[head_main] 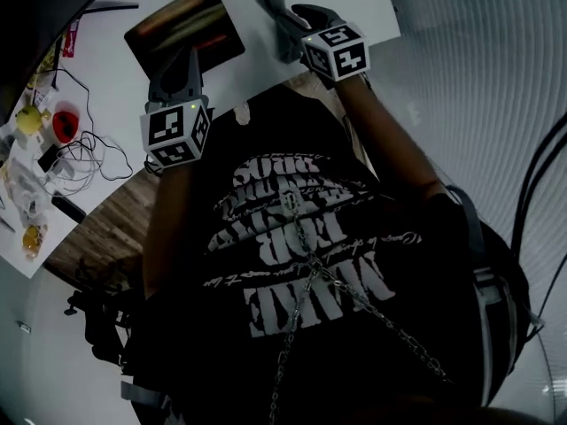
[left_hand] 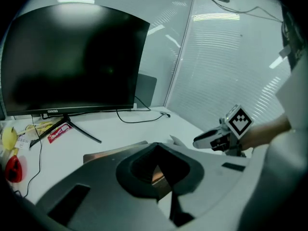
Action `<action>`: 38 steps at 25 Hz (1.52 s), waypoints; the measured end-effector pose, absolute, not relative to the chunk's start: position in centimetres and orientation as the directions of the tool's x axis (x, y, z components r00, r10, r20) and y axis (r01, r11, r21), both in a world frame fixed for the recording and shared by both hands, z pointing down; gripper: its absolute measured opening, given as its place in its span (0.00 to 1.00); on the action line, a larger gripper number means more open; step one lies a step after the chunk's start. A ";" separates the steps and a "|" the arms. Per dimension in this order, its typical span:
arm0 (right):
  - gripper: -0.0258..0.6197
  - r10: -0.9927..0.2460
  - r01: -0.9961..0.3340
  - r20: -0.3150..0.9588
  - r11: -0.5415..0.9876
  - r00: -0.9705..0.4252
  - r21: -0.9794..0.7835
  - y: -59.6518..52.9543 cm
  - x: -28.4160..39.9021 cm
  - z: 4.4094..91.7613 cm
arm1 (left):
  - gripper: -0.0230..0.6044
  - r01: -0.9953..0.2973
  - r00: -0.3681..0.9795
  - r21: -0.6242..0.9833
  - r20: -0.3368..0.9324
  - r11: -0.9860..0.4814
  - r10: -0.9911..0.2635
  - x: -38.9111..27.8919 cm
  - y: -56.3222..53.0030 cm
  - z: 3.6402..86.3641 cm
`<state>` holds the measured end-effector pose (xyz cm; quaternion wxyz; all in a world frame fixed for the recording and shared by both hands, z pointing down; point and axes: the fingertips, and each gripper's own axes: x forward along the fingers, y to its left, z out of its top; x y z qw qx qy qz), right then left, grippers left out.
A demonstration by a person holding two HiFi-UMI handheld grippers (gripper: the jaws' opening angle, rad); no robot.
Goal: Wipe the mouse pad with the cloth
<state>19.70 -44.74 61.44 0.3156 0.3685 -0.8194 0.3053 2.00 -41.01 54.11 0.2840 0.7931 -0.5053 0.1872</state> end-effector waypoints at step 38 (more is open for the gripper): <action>0.07 -0.297 -0.759 0.871 0.639 -0.391 -0.123 -48.5 7.9 68.8 | 0.04 -0.957 0.274 0.251 0.598 -0.148 -0.753 -15.9 -33.4 53.2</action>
